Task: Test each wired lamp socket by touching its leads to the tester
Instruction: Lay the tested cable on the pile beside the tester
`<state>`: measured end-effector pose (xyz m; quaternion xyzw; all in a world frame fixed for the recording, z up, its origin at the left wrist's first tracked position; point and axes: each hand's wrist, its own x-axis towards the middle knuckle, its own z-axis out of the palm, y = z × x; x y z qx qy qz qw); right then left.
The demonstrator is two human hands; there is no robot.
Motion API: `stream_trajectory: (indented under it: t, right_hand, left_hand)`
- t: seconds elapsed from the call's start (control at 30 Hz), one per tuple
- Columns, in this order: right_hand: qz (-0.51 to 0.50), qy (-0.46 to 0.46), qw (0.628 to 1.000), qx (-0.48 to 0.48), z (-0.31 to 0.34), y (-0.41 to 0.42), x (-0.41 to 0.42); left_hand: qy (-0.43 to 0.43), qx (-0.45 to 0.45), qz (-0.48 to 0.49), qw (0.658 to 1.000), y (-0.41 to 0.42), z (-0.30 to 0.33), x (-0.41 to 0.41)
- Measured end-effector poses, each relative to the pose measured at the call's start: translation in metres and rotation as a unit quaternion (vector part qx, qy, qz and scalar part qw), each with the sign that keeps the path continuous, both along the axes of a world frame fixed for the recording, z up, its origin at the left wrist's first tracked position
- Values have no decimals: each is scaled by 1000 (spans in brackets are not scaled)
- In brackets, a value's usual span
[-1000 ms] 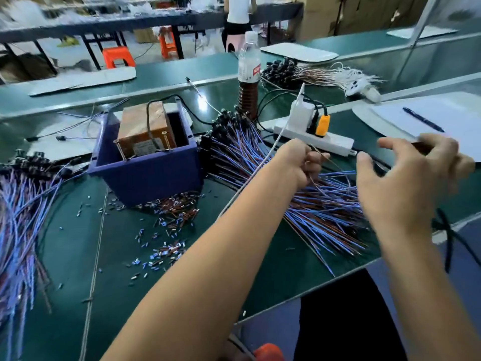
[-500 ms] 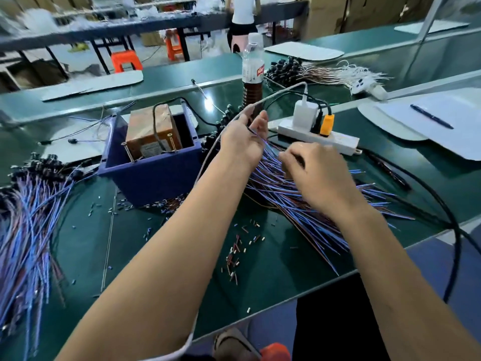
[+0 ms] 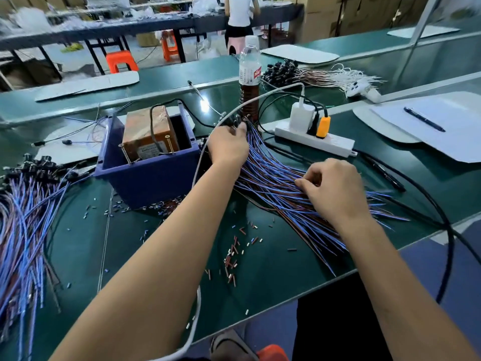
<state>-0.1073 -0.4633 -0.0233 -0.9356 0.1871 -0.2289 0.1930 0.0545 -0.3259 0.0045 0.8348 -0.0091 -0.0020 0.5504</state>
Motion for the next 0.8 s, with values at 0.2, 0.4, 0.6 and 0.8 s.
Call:
stream_trajectory:
  t: [0.2, 0.4, 0.6, 0.8]
  right_hand:
    - [-5, -36, 999, 31, 9, 9, 2]
    - [84, -127, 988, 23, 22, 73, 15]
    - [301, -52, 952, 22, 19, 190, 33]
    - [440, 150, 885, -31, 13, 305, 79]
  left_hand:
    - [121, -175, -124, 969, 12, 20, -44]
    - [140, -27, -346, 927, 105, 31, -70]
    - [151, 87, -282, 943, 238, 22, -66]
    - [30, 260, 93, 961, 311, 8, -46]
